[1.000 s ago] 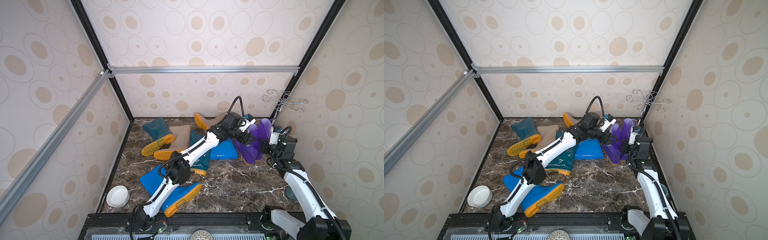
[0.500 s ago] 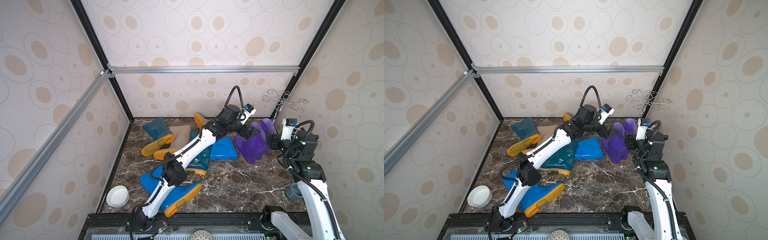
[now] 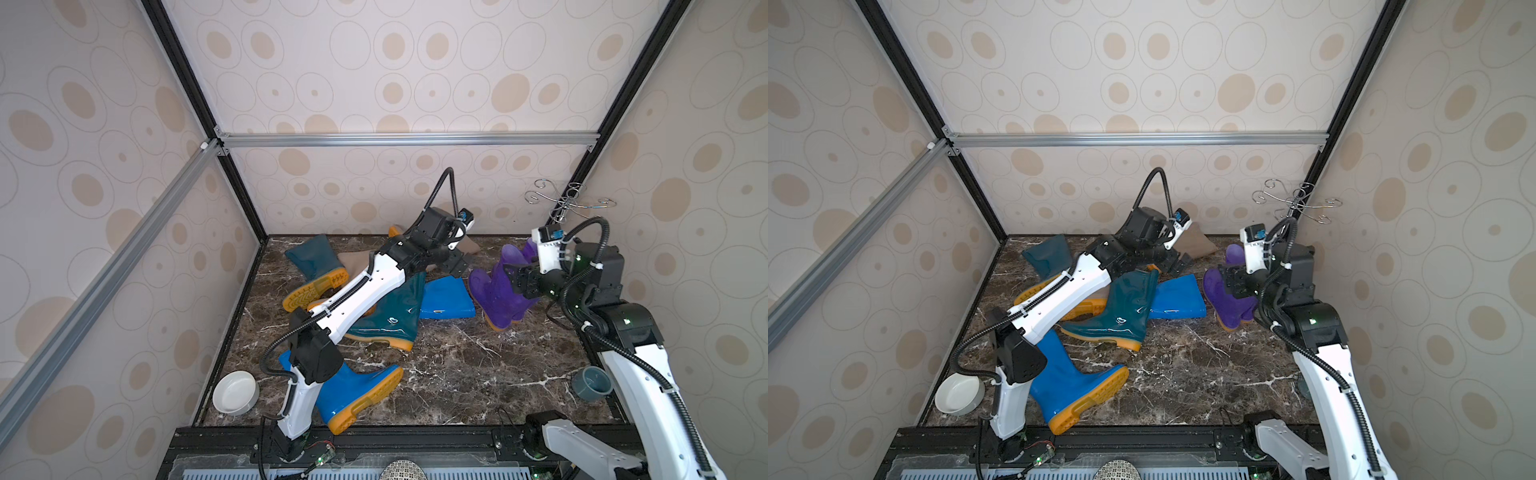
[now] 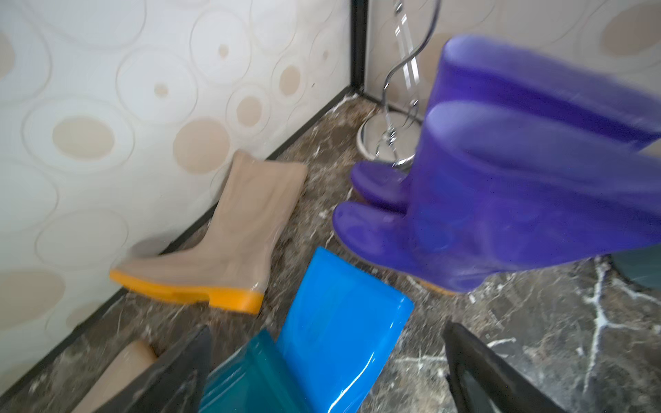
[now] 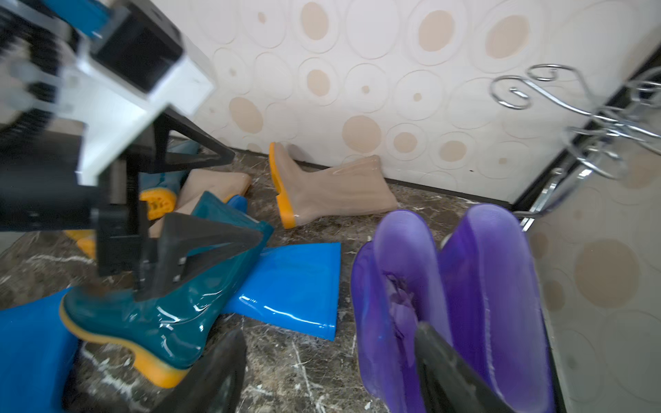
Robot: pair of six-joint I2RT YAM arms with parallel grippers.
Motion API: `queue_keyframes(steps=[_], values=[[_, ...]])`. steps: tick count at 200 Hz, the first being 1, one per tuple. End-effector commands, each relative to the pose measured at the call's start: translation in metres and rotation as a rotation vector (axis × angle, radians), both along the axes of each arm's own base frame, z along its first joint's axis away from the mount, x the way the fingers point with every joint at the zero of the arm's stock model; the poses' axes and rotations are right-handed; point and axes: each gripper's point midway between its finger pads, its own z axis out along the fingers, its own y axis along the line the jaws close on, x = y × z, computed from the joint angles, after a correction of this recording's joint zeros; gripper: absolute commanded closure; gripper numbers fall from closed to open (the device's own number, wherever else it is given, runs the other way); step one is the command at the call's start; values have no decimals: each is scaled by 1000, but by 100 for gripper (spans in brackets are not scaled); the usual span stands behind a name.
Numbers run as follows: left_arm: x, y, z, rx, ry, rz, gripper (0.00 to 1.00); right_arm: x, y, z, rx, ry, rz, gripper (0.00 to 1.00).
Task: Match and arrange rain boots in pairs
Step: Pair a pair of rain boots at the center of the board, then pick up the rain boot at the center of the board.
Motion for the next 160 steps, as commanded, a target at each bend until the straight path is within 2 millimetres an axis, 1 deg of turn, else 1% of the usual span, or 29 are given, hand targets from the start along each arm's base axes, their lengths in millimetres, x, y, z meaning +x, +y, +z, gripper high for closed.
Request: queue_keyframes(steps=[1,14,25,39,51,56,64,80,99,110,111,130,140,160], values=[[9,53,-10,-9,4,101,0,3,32,-12,-37,64,65,25],[8,75,-25,-52,31,139,0,7,57,-15,-34,78,102,25],[6,88,-36,-104,66,152,0,12,77,-22,-37,100,126,25],[4,100,-54,-147,99,165,0,18,102,-41,-34,155,153,25],[5,109,-71,-150,126,186,0,26,118,-61,-25,209,147,25],[6,111,-74,-156,133,191,0,29,124,-70,-17,230,143,25],[7,115,-84,-160,151,198,0,35,130,-83,1,266,124,25],[4,113,-95,-195,169,161,0,45,142,-109,64,326,84,25],[8,117,-107,-222,190,160,1,55,156,-139,106,386,65,25],[10,117,-115,-225,214,151,4,60,164,-151,125,415,68,25],[10,118,-117,-225,217,152,4,60,165,-155,124,424,68,25],[17,121,-126,-213,227,172,9,67,177,-176,158,473,71,25],[21,125,-131,-194,229,200,9,69,182,-187,169,500,72,25],[22,134,-136,-167,217,237,8,72,189,-211,189,549,62,25]])
